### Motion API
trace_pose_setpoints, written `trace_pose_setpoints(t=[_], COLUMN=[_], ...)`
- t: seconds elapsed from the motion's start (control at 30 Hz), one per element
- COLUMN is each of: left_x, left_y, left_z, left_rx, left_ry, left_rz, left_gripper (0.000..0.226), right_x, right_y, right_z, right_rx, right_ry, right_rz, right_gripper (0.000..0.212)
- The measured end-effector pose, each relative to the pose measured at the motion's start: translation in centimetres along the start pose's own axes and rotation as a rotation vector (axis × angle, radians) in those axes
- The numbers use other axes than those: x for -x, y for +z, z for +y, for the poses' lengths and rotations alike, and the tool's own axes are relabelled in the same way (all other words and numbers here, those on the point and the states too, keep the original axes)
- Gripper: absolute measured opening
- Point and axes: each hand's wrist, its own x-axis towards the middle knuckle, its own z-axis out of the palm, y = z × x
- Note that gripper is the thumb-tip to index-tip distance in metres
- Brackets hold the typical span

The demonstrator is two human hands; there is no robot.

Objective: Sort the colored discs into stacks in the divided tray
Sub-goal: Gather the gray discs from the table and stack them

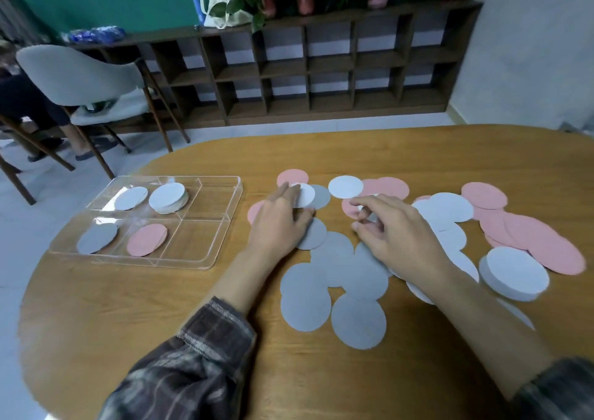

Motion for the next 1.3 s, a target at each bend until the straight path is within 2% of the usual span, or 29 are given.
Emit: trace_pose_setpoints(t=[0.27,0.43,0.57,0.67,0.8,0.9,1.0,1.07,1.17,1.3], left_x=[0.2,-0.6,-0.4,-0.3,-0.1,0.3,1.0,1.6,2.1,2.2], left_y=[0.4,0.0,0.1,0.1,-0.2,-0.1,0.1,0.4,0.6,0.9], left_z=[-0.6,-1.0,-0.6,-0.4,-0.2,0.8,2.1,2.6,2.9,2.8], left_rx=[-0.075,-0.055,-0.144,-0.173,-0.081,0.116,0.274,0.324,0.375,0.328], left_ry=[0.054,0.060,0.121,0.199,0.302,0.376,0.412,0.411,0.399,0.365], left_rz=[0.119,0.145,0.151,0.209,0.342,0.385,0.326,0.270,0.208,0.126], left_gripper=[0.041,0.046,0.025,0.026,0.024,0.018,0.015,0.015,0.013,0.019], right_x=[0.3,0.1,0.1,0.2,0.1,0.1,0.1,0.2,0.2,0.2], right_y=[1.1,1.5,1.5,1.5,1.3,1.2,0.9,0.6,0.2,-0.9], right_z=[0.8,0.7,1.0,1.0,0.9,0.5,0.0,-0.2,0.2,1.3], right_rx=[-0.061,-0.059,-0.053,-0.047,-0.054,-0.100,-0.172,-0.193,-0.190,-0.210], right_ry=[-0.036,-0.072,-0.094,-0.091,-0.072,-0.029,0.085,0.117,0.094,0.155], right_rz=[0.039,0.052,0.057,0.066,0.085,0.089,0.065,0.042,0.017,0.031], right_gripper=[0.031,0.029,0.026,0.024,0.026,0.032,0.037,0.028,0.010,0.014])
